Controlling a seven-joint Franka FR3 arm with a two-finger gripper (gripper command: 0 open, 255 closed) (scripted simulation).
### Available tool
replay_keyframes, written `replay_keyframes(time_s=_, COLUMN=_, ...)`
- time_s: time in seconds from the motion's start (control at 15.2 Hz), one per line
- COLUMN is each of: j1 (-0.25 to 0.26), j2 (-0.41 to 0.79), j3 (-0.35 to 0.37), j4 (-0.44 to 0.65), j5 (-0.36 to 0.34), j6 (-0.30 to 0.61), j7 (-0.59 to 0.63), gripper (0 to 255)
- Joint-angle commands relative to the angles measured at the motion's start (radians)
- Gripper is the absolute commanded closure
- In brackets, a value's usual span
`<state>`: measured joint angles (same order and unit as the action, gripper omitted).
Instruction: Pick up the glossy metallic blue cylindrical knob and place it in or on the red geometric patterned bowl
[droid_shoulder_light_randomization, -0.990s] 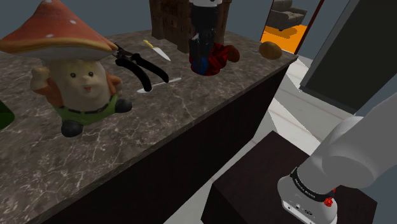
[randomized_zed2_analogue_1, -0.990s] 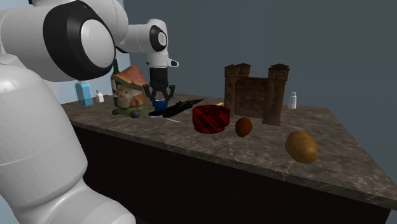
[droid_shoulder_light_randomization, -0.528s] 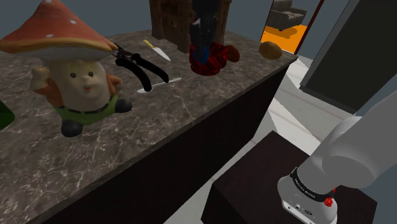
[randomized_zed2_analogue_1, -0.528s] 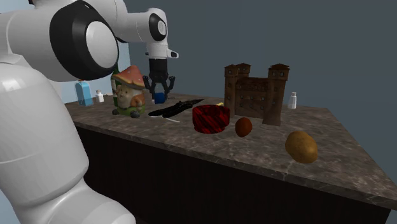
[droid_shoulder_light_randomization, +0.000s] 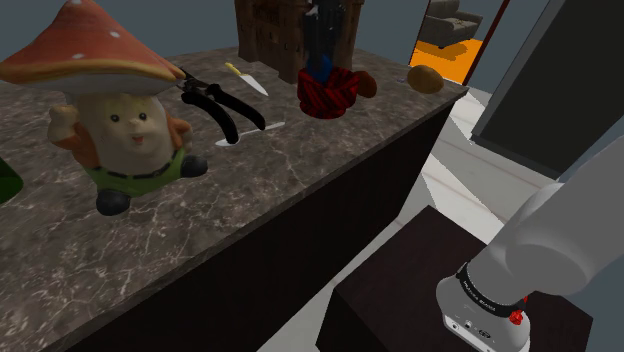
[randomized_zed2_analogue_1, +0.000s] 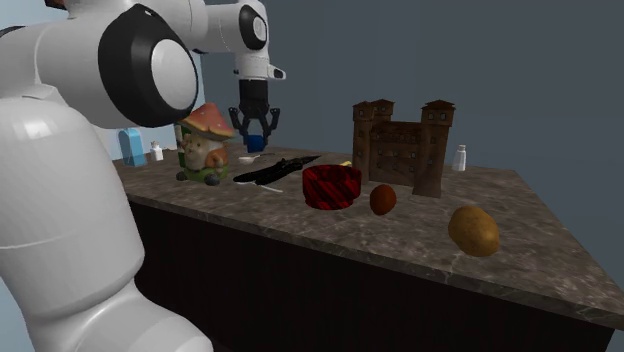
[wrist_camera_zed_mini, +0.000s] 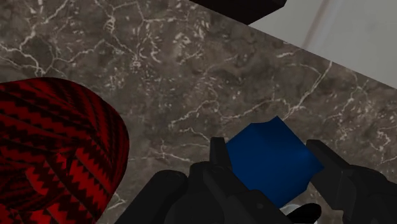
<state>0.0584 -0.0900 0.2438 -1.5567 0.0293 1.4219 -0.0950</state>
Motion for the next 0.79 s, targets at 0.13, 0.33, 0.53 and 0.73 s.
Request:
replay_keyframes(time_s=0.13, j1=-0.035, j2=0.078, j3=-0.038, j4=0.102, j5=-0.023, j6=-0.027, j7=-0.074, gripper=255)
replay_keyframes(time_s=0.33, j1=-0.061, j2=0.146, j3=-0.065, j4=0.19, j5=-0.038, j6=-0.048, j7=-0.13, gripper=255)
replay_keyframes(time_s=0.53, j1=-0.088, j2=0.228, j3=-0.088, j4=0.3, j5=-0.052, j6=-0.078, j7=-0.184, gripper=255)
replay_keyframes(time_s=0.73, j1=-0.112, j2=0.327, j3=-0.109, j4=0.442, j5=-0.066, j6=-0.121, j7=-0.235, gripper=255)
